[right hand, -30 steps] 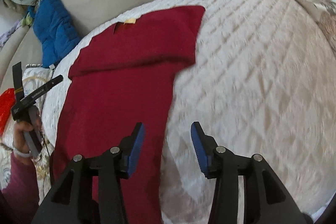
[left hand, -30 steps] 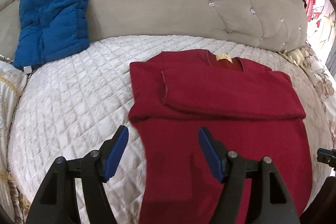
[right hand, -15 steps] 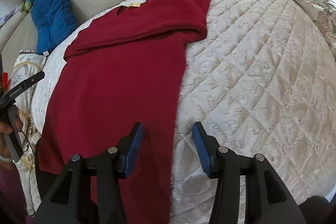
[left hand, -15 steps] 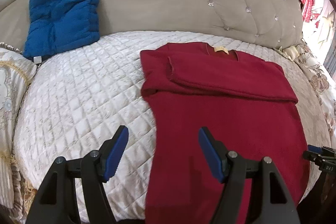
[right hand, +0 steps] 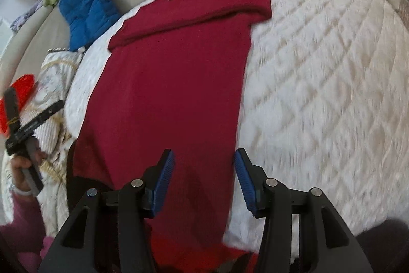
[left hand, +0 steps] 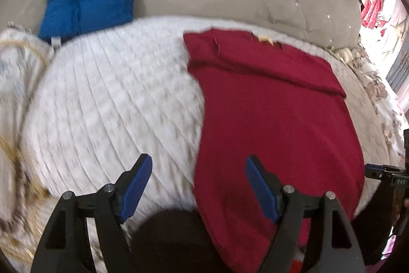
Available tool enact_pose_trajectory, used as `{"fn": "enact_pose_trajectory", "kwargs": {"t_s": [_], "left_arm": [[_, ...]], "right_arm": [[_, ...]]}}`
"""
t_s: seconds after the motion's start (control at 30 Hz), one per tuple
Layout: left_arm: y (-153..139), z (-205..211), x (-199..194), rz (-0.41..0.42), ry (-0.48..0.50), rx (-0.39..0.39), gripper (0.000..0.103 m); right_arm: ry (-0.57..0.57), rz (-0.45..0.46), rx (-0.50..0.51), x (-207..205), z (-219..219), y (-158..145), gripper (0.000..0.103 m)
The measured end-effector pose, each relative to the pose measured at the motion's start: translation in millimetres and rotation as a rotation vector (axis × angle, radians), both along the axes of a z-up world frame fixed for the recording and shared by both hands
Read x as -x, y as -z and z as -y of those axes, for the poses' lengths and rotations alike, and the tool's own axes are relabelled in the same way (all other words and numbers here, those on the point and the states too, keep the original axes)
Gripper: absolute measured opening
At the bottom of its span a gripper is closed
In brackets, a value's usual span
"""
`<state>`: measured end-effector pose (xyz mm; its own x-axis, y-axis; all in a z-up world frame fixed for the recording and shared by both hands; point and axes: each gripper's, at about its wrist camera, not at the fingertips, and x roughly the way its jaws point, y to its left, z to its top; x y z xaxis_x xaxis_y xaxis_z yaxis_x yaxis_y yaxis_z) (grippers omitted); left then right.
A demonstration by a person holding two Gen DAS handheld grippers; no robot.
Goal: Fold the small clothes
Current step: 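Release the sweater and move both tools toward the hem, then grasp the red sweater's hem with the right gripper and lift it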
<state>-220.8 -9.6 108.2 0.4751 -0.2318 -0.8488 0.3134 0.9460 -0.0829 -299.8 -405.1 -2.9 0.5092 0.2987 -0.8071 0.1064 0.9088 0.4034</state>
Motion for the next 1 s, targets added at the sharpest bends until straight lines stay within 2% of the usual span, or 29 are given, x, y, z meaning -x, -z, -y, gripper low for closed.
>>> {"fn": "enact_pose_trajectory", "kwargs": {"t_s": [0.27,0.5,0.63,1.0], "left_arm": [[29,9,13,-0.068,0.007,-0.021,0.079],[42,15,10,-0.097,0.021,-0.044,0.079],[45,19,9,-0.096,0.036,-0.071,0.079],[51,20,5,-0.108,0.051,-0.079,0.079]], "right_arm": [[-0.074,-0.087,-0.012,38,-12,25,0.030],[-0.092,-0.144,-0.059,43,-26,55,0.031],[-0.118,-0.135,-0.055,41,-34,57,0.036],[-0.113,-0.157,-0.070,38,-35,56,0.037]]}}
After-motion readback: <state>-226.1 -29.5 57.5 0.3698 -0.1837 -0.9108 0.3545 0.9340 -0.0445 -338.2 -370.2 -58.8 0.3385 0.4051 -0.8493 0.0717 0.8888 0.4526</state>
